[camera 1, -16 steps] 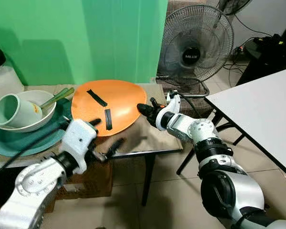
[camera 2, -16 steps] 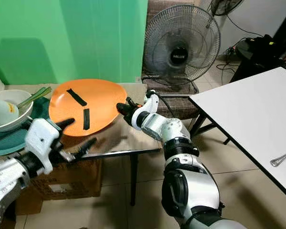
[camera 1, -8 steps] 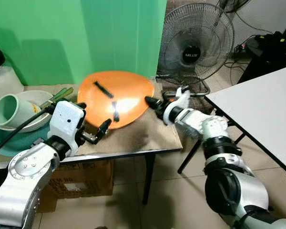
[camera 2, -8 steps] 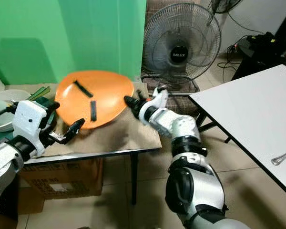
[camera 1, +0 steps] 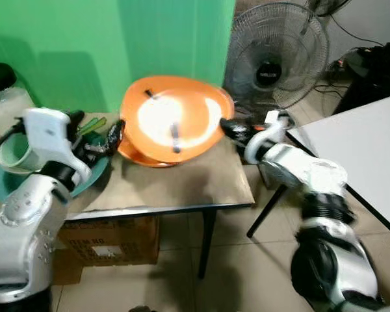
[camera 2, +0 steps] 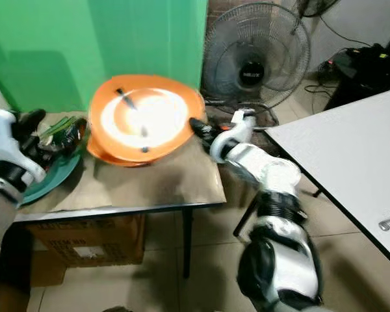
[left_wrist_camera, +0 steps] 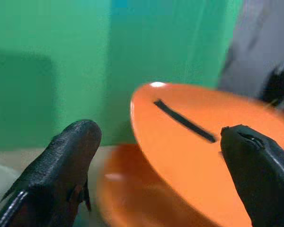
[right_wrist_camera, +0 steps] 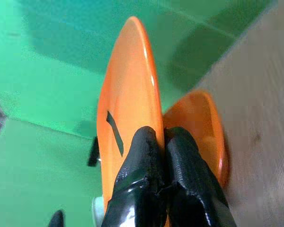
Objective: Setting the table
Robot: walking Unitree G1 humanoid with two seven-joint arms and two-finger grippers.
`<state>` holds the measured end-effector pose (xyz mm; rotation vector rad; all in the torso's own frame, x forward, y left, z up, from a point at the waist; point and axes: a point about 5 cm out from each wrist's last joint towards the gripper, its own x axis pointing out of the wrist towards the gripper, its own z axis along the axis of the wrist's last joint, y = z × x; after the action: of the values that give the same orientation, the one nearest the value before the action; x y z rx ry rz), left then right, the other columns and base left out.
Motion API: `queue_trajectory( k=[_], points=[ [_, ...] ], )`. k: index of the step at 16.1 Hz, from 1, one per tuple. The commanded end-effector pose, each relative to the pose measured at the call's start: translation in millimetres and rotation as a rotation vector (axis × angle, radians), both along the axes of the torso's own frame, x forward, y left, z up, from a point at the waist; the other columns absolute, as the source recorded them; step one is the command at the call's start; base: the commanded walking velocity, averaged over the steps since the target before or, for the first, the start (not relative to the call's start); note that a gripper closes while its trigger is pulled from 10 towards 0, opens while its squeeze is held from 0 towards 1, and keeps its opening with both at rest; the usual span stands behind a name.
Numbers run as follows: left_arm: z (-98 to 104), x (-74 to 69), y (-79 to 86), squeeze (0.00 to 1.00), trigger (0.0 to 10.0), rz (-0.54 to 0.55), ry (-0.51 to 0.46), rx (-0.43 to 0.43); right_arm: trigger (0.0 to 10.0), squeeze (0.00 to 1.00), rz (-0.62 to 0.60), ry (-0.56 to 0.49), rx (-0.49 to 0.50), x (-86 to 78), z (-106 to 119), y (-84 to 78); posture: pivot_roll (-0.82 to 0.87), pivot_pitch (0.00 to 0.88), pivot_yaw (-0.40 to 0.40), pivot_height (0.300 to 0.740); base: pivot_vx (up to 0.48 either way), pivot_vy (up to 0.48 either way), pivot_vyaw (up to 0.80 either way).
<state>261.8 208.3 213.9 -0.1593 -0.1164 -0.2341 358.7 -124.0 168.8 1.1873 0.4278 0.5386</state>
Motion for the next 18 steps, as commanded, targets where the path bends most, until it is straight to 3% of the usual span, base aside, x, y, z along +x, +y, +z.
queue_trajectory(
  k=[1, 4, 5, 6, 7, 8, 10, 11, 12, 13, 14, 18],
  points=[
    [6, 0.3, -5.4, 1.0, 10.0, -0.072, -0.003, -0.125, 0.0, 0.0, 0.015, -0.15, 0.046, -2.7, 23, -7.7, 0.0, 0.0, -0.023, 0.74, 0.0, 0.0, 0.0],
    [7, 8.8, -7.7, 1.0, 10.0, -0.074, 0.027, -0.219, 0.0, 0.0, 0.034, -0.242, 0.071, -13.0, 32, -16.1, 0.0, 0.0, -0.012, 0.74, 0.0, 0.0, 0.0],
    [3, 12.5, -13.9, 0.76, 10.0, -0.138, 0.081, -0.305, 0.0, 0.0, 0.046, -0.283, 0.077, -18.7, 36, -18.3, 0.0, 0.0, -0.006, 0.74, 0.0, 0.0, 0.0],
    [3, 14.1, -19.9, 0.32, 10.0, -0.201, 0.083, -0.355, 0.0, 0.0, 0.051, -0.301, 0.069, -21.7, 36, -17.8, 0.0, 0.0, 0.0, 0.74, 0.0, 0.0, 0.0],
    [3, 15.3, -25.7, 0.22, 10.0, -0.245, 0.097, -0.388, 0.0, 0.0, 0.055, -0.317, 0.059, -24.0, 36, -16.7, 0.0, 0.0, 0.009, 0.74, 0.0, 0.0, 0.0],
    [2, 16.7, -29.5, 0.2, 10.0, -0.263, 0.113, -0.391, 0.0, 0.0, 0.058, -0.334, 0.053, -25.9, 37, -16.1, 0.0, 0.0, 0.011, 0.74, 0.0, 0.0, 0.0],
    [-3, 24.5, -34.2, 0.18, 9.6, -0.253, 0.174, -0.495, 0.0, 0.0, 0.075, -0.405, 0.046, -34.0, 44, -14.6, -0.01, 0.0, 0.025, 0.74, 0.0, 0.0, 0.0],
    [-2, 25.5, -33.5, 0.16, 0.0, -0.256, 0.168, -0.546, 0.0, 0.0, 0.074, -0.411, 0.041, -35.7, 44, -15.0, -0.01, 0.0, 0.026, 0.74, 0.0, 0.0, 0.0],
    [-2, 25.2, -33.5, 0.16, 0.0, -0.261, 0.166, -0.555, 0.0, 0.0, 0.073, -0.411, 0.04, -36.1, 44, -15.2, -0.01, 0.0, 0.026, 0.74, 0.0, 0.0, 0.0],
    [-1, 24.1, -34.2, 0.04, 0.0, -0.278, 0.163, -0.561, 0.0, 0.0, 0.073, -0.413, 0.038, -36.8, 44, -15.7, -0.01, 0.0, 0.031, 0.74, 0.0, 0.0, 0.0],
    [0, 20.8, -36.7, 0.0, 0.0, -0.324, 0.161, -0.578, 0.0, 0.0, 0.078, -0.424, 0.042, -38.8, 45, -16.0, -0.01, 0.0, 0.031, 0.74, 0.0, 0.0, 0.0],
    [-3, 11.8, -43.5, 0.0, 0.0, -0.397, 0.182, -0.551, 0.0, 0.0, 0.099, -0.446, 0.052, -44.8, 43, -13.7, -0.01, 0.0, 0.025, 0.74, 0.0, 0.0, 0.0]
  ],
)
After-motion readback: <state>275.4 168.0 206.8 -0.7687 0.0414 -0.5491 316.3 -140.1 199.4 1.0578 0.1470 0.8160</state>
